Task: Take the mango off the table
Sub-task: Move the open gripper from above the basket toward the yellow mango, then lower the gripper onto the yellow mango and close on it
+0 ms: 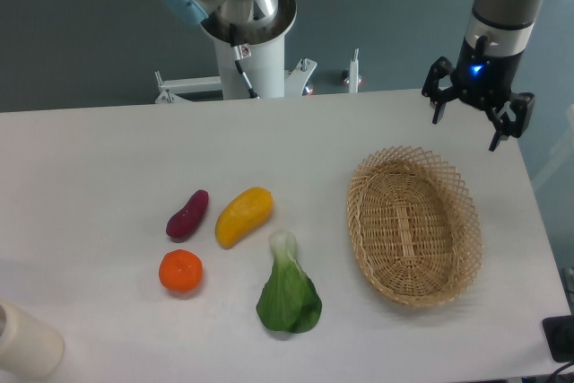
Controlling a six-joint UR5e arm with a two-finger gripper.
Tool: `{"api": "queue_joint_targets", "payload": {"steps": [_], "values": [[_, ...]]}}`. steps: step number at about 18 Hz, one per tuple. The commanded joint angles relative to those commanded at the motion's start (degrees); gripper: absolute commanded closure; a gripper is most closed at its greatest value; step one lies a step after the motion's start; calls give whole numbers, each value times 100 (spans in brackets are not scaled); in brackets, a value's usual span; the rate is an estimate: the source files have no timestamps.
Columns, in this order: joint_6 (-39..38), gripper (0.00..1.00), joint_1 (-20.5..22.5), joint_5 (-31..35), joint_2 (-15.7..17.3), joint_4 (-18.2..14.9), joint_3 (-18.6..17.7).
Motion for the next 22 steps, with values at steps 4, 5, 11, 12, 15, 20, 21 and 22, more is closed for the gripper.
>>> {"api": "queue_joint_targets", "payload": {"steps": [4, 5, 11, 12, 15, 20, 21, 22], "values": [[-669, 0, -457, 9, 9, 871, -563], [-801, 0, -562, 17, 9, 889, -634], [-1365, 0, -1336, 87, 9, 907, -1082], [-1365, 0, -1415, 105, 17, 924, -1187], [-1277, 0, -1565, 228, 18, 925, -1433], [-996, 0, -1994, 535, -52, 933, -1627], [-996, 0, -2083, 580, -53, 933, -1680], [-1057, 0, -2145, 589, -70, 942, -1706]]}}
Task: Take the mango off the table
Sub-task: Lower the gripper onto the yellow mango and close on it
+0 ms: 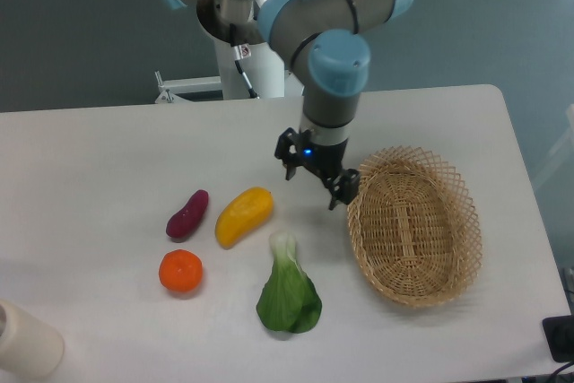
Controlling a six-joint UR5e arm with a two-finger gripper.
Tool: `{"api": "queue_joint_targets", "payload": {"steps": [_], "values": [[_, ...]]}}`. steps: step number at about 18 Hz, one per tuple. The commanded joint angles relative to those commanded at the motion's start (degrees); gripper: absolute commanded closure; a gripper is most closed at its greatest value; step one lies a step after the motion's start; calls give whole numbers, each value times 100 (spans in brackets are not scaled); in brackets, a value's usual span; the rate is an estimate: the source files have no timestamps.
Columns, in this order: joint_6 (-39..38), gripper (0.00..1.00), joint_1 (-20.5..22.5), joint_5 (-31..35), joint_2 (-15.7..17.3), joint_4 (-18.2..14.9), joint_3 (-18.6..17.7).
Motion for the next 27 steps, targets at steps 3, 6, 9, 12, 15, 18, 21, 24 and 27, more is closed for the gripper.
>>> {"api": "queue_joint_targets", "payload": {"steps": [3, 6, 9, 12, 15, 18, 21, 24, 27], "values": [[-307, 0, -211, 9, -105, 253, -210], [-720, 0, -501, 70, -254, 887, -527], [-888, 0, -694, 290, -229, 941, -615], [-1116, 0, -713, 308, -290, 949, -607], [-1134, 0, -721, 308, -386, 958, -519], [-1143, 0, -852, 404, -518, 1046, -492], [-1301, 0, -923, 457, -554, 1072, -528], [-1301, 4, -923, 483, -554, 1090, -501], [-1301, 25, -923, 492, -554, 1090, -493]]}}
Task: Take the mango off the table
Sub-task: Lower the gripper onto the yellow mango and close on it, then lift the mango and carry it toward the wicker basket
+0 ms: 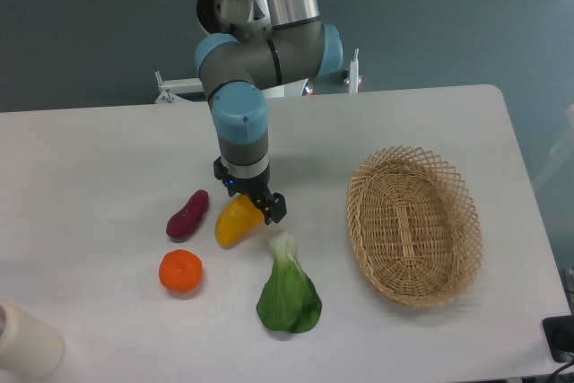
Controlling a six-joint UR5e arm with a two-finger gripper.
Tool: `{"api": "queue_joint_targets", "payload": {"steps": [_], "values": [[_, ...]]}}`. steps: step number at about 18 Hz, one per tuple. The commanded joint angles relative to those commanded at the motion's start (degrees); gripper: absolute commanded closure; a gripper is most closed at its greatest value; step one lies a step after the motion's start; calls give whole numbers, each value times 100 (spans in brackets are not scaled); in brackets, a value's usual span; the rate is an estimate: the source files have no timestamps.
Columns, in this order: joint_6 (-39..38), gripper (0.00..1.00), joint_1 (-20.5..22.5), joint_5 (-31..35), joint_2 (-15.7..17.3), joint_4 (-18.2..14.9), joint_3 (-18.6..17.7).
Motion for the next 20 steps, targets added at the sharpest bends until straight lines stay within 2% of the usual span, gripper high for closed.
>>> {"api": "queue_joint_targets", "payload": {"steps": [2, 5, 8, 12, 14, 18, 20], "values": [[9, 35, 0, 0, 0, 0, 17], [18, 41, 0, 0, -9, 0, 35], [61, 41, 0, 0, 17, -9, 158], [123, 41, 105, 0, 166, -149, 553], [228, 41, 210, -9, 272, -342, 772], [579, 41, 605, -44, 474, -1158, 1414], [755, 41, 772, -70, 580, -1291, 1511]]}}
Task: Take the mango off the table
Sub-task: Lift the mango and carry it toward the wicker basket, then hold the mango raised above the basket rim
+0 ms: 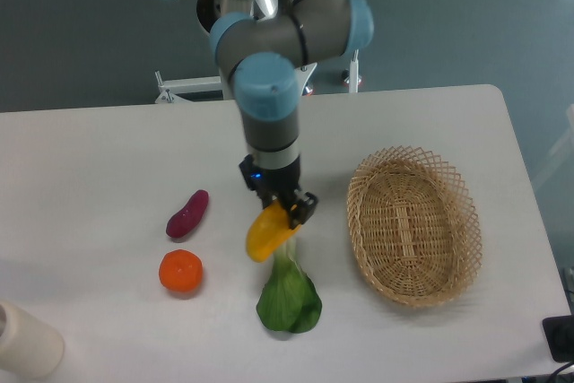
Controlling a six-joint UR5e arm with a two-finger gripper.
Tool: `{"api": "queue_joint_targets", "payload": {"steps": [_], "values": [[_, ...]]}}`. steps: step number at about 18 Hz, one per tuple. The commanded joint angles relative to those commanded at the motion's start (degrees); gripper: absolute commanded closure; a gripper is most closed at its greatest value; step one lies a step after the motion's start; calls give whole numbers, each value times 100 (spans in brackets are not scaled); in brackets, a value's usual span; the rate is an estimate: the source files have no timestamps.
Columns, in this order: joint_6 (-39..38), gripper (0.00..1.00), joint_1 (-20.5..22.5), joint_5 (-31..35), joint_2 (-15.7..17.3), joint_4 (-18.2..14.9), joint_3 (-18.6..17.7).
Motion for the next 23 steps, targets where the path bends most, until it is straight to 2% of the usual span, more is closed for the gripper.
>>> {"api": "queue_joint_targets", "payload": {"steps": [3, 7, 13, 17, 23], "values": [[483, 41, 378, -289, 184, -185, 44], [826, 41, 694, -378, 299, -273, 106], [1687, 41, 1310, -633, 431, -659, 273], [1820, 41, 1486, -633, 440, -721, 290], [1820, 41, 1495, -642, 431, -721, 308]]}}
